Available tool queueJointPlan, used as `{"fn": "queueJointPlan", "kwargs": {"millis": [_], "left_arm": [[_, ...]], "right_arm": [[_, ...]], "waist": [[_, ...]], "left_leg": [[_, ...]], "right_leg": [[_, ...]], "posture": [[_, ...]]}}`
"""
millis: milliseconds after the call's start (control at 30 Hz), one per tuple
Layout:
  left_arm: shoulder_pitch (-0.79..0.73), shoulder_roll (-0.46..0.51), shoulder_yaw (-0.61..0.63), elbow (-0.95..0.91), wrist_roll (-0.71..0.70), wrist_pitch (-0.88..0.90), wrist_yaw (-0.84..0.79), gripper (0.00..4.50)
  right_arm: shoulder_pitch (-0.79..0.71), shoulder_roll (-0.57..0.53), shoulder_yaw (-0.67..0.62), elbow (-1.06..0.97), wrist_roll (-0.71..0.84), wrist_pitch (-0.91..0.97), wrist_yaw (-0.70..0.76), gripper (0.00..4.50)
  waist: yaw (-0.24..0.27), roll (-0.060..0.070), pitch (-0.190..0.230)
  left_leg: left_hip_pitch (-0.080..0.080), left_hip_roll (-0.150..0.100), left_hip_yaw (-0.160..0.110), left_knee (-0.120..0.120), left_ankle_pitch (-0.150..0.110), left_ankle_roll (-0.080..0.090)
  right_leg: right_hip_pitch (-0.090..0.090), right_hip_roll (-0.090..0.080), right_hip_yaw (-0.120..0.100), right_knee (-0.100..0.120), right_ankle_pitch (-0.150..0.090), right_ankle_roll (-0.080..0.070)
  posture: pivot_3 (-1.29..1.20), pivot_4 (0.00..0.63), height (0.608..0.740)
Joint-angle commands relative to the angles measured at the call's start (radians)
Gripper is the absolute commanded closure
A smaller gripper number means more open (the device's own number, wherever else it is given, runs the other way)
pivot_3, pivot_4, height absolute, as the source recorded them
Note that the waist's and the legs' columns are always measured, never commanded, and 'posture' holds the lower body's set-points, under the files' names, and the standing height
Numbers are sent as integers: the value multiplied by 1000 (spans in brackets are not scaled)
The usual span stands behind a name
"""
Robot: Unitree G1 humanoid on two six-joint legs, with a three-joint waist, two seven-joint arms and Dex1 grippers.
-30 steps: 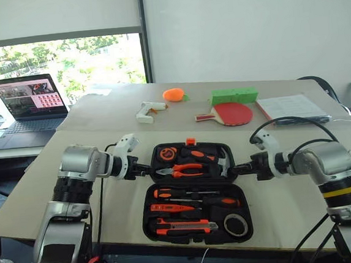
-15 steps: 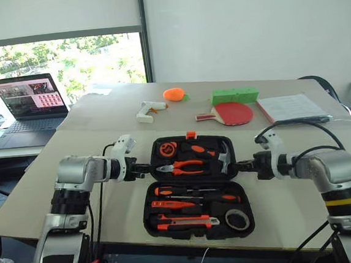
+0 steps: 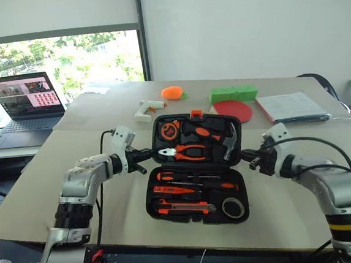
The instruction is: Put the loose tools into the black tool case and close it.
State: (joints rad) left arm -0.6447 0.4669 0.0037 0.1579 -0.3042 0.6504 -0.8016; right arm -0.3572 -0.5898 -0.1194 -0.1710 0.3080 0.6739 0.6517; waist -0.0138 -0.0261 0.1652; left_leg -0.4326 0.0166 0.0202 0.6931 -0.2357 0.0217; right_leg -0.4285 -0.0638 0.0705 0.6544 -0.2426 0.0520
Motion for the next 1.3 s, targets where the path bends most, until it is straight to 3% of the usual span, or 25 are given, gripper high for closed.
{"fn": "queueJointPlan", "kwargs": {"millis": [33,367,633,867,1133,1200,1267,1300], "left_arm": [[19,-33,-51,-52,49,-213,-11,4500],[105,-54,-14,-9,163,-532,102,4500],[205,-27,4,-45,167,-584,123,4500],[317,22,36,-132,139,-557,112,4500],[466,126,136,-281,29,-399,68,1816],[535,166,163,-339,-19,-330,31,948],[600,218,179,-384,-49,-284,-18,281],[628,256,193,-391,-67,-249,-50,49]], "right_arm": [[31,21,44,-82,-67,-241,-1,4474],[182,4,79,-64,-290,-678,-70,4474],[279,-64,90,1,-500,-1042,-164,4474],[372,-95,68,5,-527,-1155,-194,4474],[545,-185,13,-117,-420,-1161,-89,1862],[623,-223,-12,-164,-393,-1158,-45,1005],[713,-265,-35,-223,-316,-1110,28,366],[775,-292,-57,-270,-236,-1052,81,303]], "waist": [[0,0,0],[-3,0,0],[-4,0,0],[-11,1,0],[-7,1,-1],[-4,1,-1],[-3,1,-1],[-2,1,-1]], "left_leg": [[0,0,0,0,0,0],[3,0,1,0,0,0],[4,1,1,0,0,0],[10,1,2,-1,0,0],[11,3,2,-1,0,0],[11,4,2,0,0,0],[12,5,2,-1,0,0],[12,6,2,-1,0,0]], "right_leg": [[0,0,0,-1,0,0],[3,0,0,-4,1,1],[4,0,1,-4,1,1],[8,1,2,-4,1,0],[9,1,2,-4,1,0],[10,1,2,-5,1,0],[11,1,2,-6,0,0],[11,1,2,-6,0,0]], "posture": [[0,150,736],[0,150,736],[0,150,736],[0,150,736],[0,150,736],[0,150,736],[0,150,736],[0,150,736]]}}
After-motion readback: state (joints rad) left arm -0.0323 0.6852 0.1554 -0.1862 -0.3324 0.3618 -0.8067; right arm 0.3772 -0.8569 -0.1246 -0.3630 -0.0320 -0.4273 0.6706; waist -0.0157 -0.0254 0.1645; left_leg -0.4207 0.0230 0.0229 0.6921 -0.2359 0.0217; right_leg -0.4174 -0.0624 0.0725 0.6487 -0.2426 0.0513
